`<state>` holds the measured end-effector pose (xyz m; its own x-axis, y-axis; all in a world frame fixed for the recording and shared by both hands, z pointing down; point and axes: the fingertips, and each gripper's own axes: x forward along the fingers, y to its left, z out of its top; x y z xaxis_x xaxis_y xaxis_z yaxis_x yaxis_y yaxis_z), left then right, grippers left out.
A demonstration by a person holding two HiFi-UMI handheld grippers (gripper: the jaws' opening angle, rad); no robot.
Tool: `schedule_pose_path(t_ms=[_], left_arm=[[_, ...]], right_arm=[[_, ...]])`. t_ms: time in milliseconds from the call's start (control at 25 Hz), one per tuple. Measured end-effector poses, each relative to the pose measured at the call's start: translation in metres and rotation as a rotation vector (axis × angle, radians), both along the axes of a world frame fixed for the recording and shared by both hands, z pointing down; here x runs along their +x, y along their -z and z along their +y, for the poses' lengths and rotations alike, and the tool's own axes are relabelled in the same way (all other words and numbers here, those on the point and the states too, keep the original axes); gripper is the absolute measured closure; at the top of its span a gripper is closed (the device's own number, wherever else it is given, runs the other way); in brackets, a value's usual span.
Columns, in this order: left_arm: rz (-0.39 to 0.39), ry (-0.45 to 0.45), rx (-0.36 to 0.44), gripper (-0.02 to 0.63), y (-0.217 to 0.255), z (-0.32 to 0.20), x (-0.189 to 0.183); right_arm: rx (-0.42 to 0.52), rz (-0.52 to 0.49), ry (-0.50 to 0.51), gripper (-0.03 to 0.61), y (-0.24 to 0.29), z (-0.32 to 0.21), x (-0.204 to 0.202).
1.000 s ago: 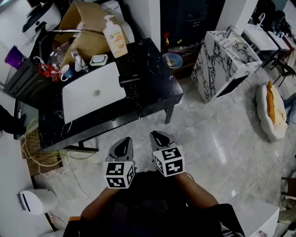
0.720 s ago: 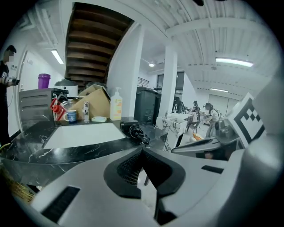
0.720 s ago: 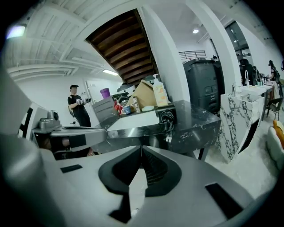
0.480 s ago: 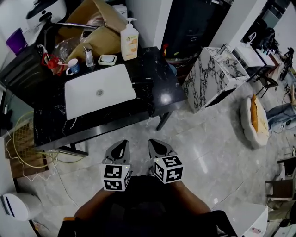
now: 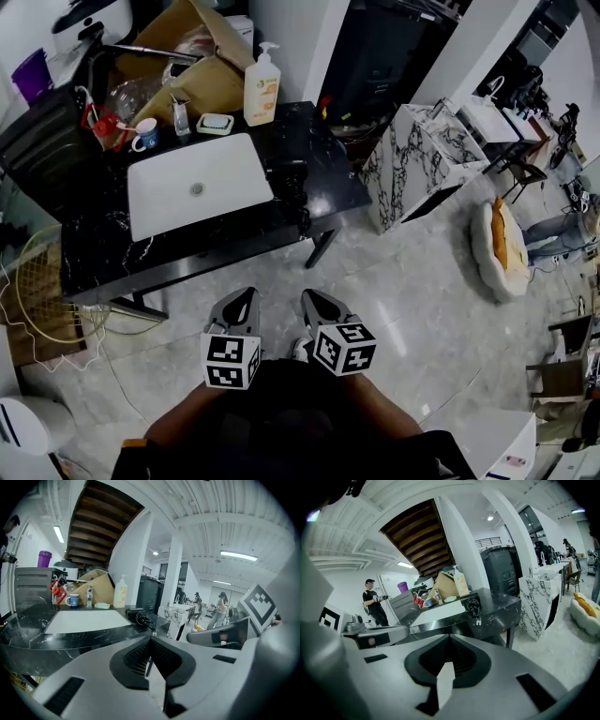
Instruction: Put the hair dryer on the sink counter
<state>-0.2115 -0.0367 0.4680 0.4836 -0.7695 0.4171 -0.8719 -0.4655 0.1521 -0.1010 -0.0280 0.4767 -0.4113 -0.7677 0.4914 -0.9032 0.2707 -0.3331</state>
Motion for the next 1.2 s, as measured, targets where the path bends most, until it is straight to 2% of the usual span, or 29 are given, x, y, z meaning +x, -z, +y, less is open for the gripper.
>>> schedule_pose_path(t_ms=[600, 1200], left_arm=[[-0.012, 0.010, 0.008, 0.606, 0.004, 0.001, 0.014], [-0.021, 0.008, -0.017, 0.606, -0.006, 0.002, 0.024]], right_arm=[[0.025, -0.001, -0.041, 0.565, 0.004, 0.000, 0.024], [0.019, -0.002, -0.031, 0.565, -0.004, 0.001, 0.030]])
